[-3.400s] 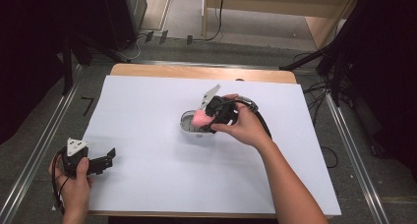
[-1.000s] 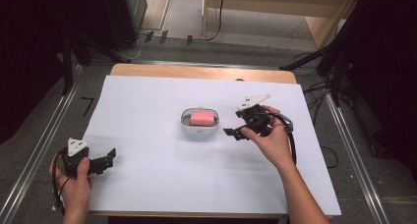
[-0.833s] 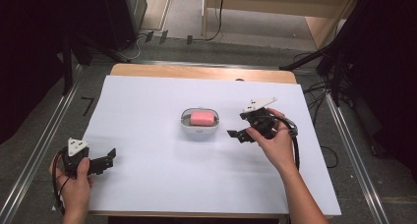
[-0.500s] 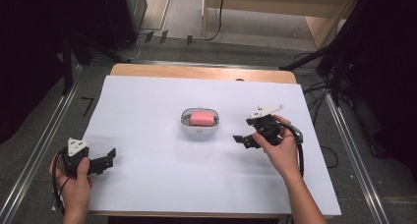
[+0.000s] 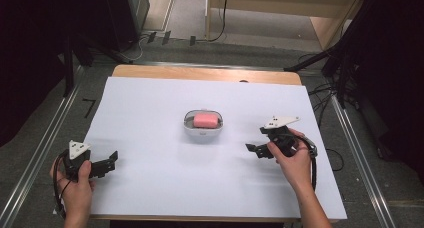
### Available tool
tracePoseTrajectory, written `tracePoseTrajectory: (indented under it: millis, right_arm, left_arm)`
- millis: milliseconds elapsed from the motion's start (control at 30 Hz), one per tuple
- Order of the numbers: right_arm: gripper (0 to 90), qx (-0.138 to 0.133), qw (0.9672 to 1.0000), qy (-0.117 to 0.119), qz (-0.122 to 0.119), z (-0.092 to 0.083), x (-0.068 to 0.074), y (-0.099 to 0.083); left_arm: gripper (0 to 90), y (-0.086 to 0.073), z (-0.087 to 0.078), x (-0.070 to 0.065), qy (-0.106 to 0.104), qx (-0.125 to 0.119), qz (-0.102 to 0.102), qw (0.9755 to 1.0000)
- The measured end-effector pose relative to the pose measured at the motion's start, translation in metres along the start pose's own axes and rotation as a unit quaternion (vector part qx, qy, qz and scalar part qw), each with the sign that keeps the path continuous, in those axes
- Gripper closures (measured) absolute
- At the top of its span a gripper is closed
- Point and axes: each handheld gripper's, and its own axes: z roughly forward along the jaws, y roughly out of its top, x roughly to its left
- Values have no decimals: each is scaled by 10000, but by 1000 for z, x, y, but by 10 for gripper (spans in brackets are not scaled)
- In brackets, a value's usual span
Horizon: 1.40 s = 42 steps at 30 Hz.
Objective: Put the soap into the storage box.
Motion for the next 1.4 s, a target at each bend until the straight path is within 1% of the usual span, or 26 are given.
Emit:
tracePoseTrajectory:
  millis: [67,300,433,467,533,667,767,833,1033,1133,1233,1367,1400]
  right_arm:
    - [165,-13,10000,-15,85,-2,-2,-5]
    - [166,-72,9997,-79,233,-8,-7,-22]
    - [168,-141,9993,-163,307,-14,-10,-32]
    - [168,-172,9989,-206,373,-16,-11,-35]
    - [171,-208,9986,-246,410,-19,-13,-39]
    - [173,-210,9983,-314,437,-23,-15,-49]
    - [170,-218,9980,-314,508,-25,-17,-55]
    - [163,-175,9976,-336,582,-26,-18,-60]
    - [163,-227,9966,-420,666,-33,-22,-76]
    - [163,-347,9953,-472,766,-38,-23,-86]
    - [163,-389,9940,-551,858,-43,-25,-95]
    - [163,-530,9923,-582,954,-51,-26,-106]
    - [163,-608,9914,-605,990,-55,-26,-109]
  left_arm:
    - [1,0,0,0,-7,0,1,10000]
    - [1,0,0,0,-3,-5,-5,10000]
    - [1,0,0,0,1,-2,-2,10000]
    - [1,0,0,0,5,6,-1,10000]
    - [1,0,0,0,5,4,2,10000]
    - [1,0,0,0,5,7,6,10000]
    - [1,0,0,0,6,8,10,10000]
    - [1,0,0,0,8,5,8,10000]
    - [1,0,0,0,6,2,15,10000]
    - [1,0,-1,0,1,6,15,10000]
    - [1,0,-1,-1,2,7,16,10000]
    - [1,0,-1,0,6,2,14,10000]
    - [1,0,-1,0,12,0,10,10000]
